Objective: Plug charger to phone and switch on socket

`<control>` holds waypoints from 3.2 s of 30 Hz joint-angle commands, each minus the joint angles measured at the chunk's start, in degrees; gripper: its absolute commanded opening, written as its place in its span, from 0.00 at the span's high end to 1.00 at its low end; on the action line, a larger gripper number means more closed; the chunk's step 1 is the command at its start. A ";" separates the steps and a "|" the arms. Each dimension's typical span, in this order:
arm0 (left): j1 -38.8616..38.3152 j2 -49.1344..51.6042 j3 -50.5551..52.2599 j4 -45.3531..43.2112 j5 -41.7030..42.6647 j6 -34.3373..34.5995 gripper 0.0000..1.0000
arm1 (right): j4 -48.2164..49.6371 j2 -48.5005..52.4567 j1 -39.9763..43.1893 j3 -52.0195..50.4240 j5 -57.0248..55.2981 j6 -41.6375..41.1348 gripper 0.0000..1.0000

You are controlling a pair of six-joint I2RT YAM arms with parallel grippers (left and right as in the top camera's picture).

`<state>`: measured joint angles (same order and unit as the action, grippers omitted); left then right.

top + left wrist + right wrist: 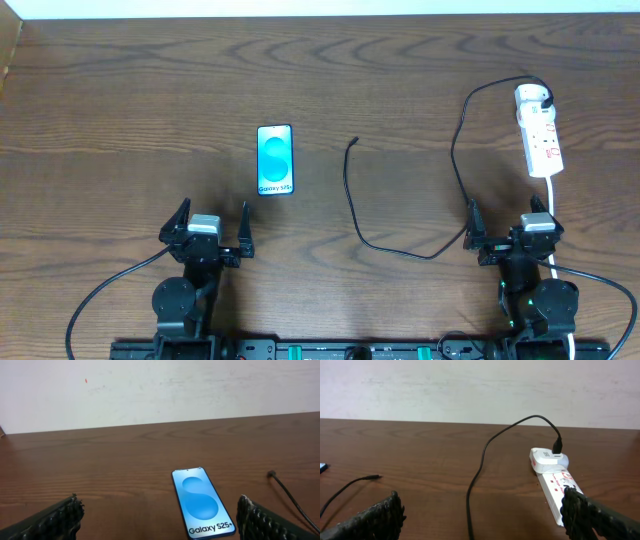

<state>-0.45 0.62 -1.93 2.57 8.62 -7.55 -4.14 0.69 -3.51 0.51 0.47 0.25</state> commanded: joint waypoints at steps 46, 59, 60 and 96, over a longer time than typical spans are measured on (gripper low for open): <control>-0.17 16.74 -7.80 -5.77 -0.52 0.13 0.01 | -0.15 -0.24 -0.33 -0.20 0.28 -0.81 0.01; -0.17 37.73 -27.93 -2.62 3.63 2.75 0.01 | -0.15 -0.24 -0.33 -0.20 0.28 -0.81 0.01; -0.17 39.45 -29.79 -1.57 4.61 2.75 0.01 | -0.15 -0.24 -0.33 -0.20 0.28 -0.81 0.01; -5.84 99.91 -93.64 55.39 9.33 3.74 0.02 | -0.15 -0.24 -0.33 -0.20 0.28 -0.81 0.01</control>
<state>-5.91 98.52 -94.02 58.00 16.88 -4.49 -4.14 0.71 -3.51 0.49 0.47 0.25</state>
